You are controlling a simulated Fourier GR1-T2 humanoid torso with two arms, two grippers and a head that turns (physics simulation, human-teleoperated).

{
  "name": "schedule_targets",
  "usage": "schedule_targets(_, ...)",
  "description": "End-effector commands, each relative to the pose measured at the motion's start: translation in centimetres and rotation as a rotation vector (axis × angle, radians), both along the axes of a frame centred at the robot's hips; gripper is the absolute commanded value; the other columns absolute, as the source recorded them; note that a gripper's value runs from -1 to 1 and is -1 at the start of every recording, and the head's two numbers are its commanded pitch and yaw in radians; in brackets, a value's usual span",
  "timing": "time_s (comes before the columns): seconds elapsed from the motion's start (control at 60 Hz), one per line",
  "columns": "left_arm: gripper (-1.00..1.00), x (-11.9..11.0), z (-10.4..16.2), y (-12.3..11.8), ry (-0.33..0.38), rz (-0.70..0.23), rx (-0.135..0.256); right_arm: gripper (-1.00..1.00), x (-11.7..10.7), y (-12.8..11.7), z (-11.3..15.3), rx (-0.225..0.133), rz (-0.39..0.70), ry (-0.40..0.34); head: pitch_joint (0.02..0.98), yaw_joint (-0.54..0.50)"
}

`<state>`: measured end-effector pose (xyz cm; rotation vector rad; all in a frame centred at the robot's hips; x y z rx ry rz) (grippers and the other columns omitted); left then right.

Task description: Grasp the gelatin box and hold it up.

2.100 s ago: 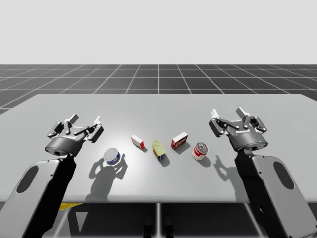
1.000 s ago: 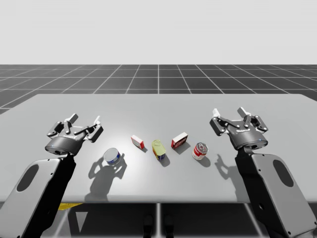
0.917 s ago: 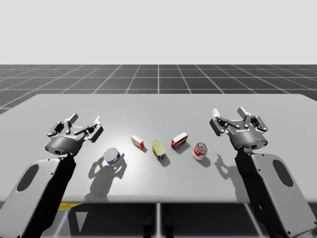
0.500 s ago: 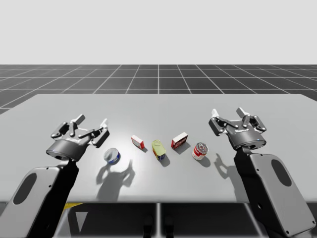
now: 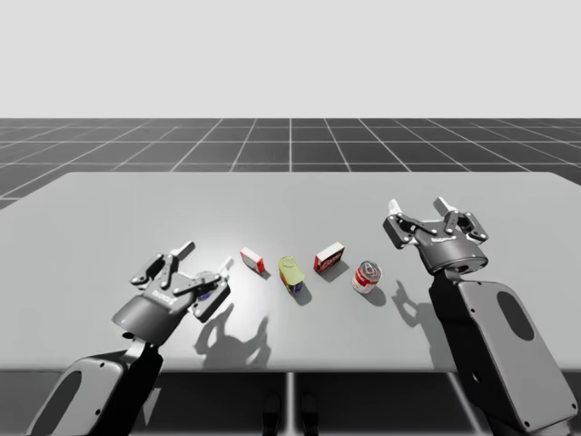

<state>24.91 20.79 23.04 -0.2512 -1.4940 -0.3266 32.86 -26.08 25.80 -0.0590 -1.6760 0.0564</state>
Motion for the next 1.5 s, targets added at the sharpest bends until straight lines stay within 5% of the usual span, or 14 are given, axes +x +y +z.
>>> schedule_targets(0.017, -1.00, -0.7, -2.8, -0.9, 0.040, -0.040, 0.016, -1.00, 0.2, 0.2, -0.1, 0.005, 0.005, 0.001, 0.755, 0.18)
schedule_targets(0.5, -1.00, 2.7, -6.9, -1.8, 0.205, -0.058, 0.011, -1.00, 0.2, 0.1, 0.0, 0.034, 0.008, -0.005, 0.752, 0.19)
schedule_targets(0.867, -1.00, 5.8, -7.9, -3.2, 0.242, -0.052, -0.009, -1.00, 0.2, 0.0, 0.1, 0.038, 0.008, -0.006, 0.752, 0.18)
schedule_targets(1.483, -1.00, 8.9, -9.9, -5.1, 0.259, -0.036, 0.025, -1.00, 0.1, -0.3, 0.2, 0.040, 0.007, -0.012, 0.753, 0.17)
schedule_targets(1.5, -0.87, 8.8, -10.0, -5.1, 0.257, -0.032, 0.027, -1.00, 0.1, -0.3, 0.2, 0.040, 0.007, -0.012, 0.753, 0.17)
